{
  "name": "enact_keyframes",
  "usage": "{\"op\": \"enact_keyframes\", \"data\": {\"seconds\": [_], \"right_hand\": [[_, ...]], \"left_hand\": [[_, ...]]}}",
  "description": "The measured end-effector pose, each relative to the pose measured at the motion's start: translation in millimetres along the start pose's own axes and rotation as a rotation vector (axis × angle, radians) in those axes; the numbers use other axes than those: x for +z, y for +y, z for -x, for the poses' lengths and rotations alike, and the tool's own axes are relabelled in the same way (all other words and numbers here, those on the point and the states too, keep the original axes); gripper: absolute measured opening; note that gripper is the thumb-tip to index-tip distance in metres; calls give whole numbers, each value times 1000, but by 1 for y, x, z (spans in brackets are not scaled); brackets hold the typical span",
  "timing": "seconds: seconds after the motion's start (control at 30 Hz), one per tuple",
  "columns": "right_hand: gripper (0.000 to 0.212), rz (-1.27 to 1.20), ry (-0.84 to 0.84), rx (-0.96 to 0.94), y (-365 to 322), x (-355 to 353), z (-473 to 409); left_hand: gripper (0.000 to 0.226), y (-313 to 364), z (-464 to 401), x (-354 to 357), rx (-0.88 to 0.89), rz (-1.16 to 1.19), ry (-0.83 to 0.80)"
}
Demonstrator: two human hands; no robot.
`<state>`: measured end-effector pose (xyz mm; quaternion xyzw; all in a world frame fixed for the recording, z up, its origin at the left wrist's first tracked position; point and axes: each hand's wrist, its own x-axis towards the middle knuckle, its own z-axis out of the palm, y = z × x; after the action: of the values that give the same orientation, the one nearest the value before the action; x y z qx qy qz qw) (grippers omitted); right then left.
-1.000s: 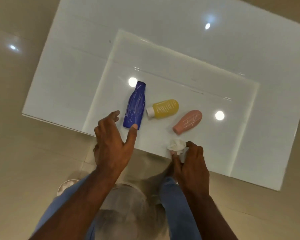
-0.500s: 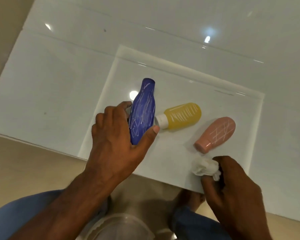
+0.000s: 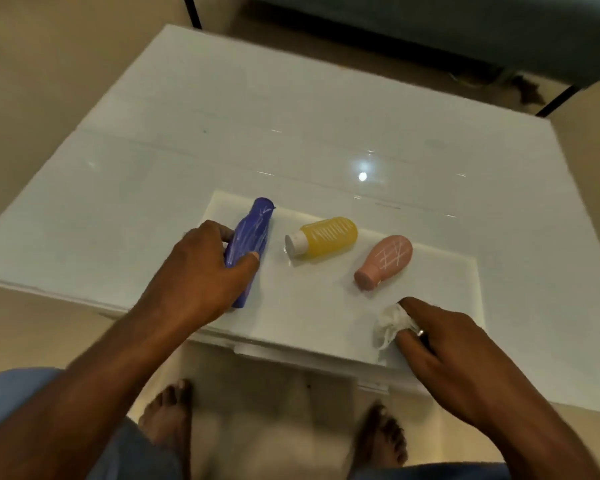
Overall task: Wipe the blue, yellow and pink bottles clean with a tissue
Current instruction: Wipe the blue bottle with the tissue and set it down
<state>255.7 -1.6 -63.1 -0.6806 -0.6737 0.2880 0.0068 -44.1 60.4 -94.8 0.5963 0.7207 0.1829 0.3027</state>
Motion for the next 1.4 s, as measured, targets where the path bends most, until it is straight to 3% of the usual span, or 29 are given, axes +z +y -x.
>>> {"op": "enact_keyframes", "data": {"seconds": [0.1, 0.23, 0.4, 0.53, 0.7, 0.87, 1.0, 1.07, 1.23, 1.4], "right_hand": [[21, -113, 111, 20, -8, 2, 12], [31, -352, 317, -16, -25, -5, 26], [36, -735, 542, -79, -28, -3, 48], [37, -927, 588, 7, -38, -8, 37], [27, -1157, 458, -31, -82, -40, 0], [22, -1310, 464, -157, -100, -33, -11], [43, -1287, 476, -40, -93, -14, -19], [39, -1198, 492, -7, -93, -9, -24], [14, -965, 629, -165, -100, -14, -25], [24, -762, 734, -286, -92, -15, -18]], "left_hand": [[23, 7, 10, -9, 34, 98, 8], [28, 27, 28, -22, -2, 385, -1], [43, 66, 51, -39, -82, 791, -300], [36, 76, 68, -47, -78, 986, -378], [40, 73, 71, -42, -149, 1063, -415], [70, 88, 62, -47, -104, 1048, -453], [86, 71, 64, -48, -150, 985, -431], [84, 66, 65, -47, -151, 956, -436], [78, 73, 56, -37, -138, 964, -491], [74, 75, 54, -16, -209, 986, -610]]}}
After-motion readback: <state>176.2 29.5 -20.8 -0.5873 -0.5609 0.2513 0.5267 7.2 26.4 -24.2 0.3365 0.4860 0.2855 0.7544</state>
